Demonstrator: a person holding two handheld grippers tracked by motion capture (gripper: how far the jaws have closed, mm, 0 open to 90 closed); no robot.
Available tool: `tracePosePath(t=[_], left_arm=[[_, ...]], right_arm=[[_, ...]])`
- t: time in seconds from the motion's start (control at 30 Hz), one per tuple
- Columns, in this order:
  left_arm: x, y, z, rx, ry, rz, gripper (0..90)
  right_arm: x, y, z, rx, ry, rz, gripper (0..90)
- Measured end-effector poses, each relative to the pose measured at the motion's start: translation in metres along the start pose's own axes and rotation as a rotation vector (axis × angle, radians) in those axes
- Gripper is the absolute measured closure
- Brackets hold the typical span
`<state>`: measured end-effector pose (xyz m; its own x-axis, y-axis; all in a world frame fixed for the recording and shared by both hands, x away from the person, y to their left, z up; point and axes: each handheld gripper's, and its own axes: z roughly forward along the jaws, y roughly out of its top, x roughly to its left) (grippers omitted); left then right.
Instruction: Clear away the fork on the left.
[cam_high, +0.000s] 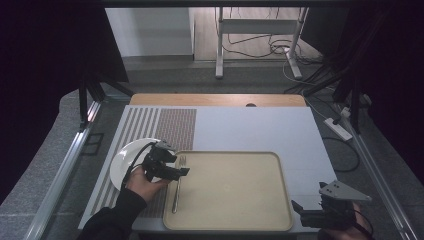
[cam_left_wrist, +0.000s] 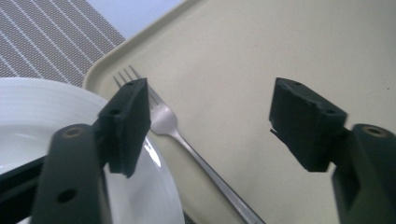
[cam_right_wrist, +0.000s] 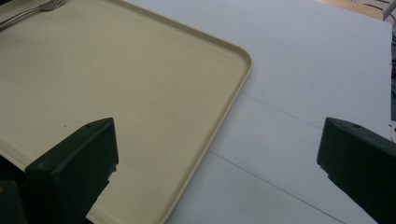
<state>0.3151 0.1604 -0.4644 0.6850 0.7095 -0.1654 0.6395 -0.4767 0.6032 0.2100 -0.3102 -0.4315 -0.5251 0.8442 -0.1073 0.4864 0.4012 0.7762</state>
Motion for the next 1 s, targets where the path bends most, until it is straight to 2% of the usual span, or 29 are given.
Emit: tracePosePath(t=[0.1, 0.17, 0.37, 0.7, 1.0], left_arm=[[0.003, -0.003, -0.005, -0.013, 0.002, -0.013, 24.9], [0.005, -0.006, -0.009, -0.024, -0.015, -0.005, 19.2], [0.008, -0.012, -0.02, -0.065, -0.023, -0.032, 15.0], [0.008, -0.021, -0.027, -0.083, -0.026, -0.038, 3.2], [0.012, -0.035, -0.039, -0.152, -0.017, -0.076, 0.0]], right_arm=[[0.0, 0.0, 0.0, -0.001, 0.0, -0.001, 0.0], [0.0, 0.0, 0.0, -0.001, 0.0, -0.001, 0.0], [0.0, 0.0, 0.0, -0.001, 0.0, -0.002, 0.0], [0.0, 0.0, 0.0, 0.0, 0.0, -0.002, 0.0], [0.0, 0.0, 0.0, 0.001, -0.001, -0.001, 0.0]])
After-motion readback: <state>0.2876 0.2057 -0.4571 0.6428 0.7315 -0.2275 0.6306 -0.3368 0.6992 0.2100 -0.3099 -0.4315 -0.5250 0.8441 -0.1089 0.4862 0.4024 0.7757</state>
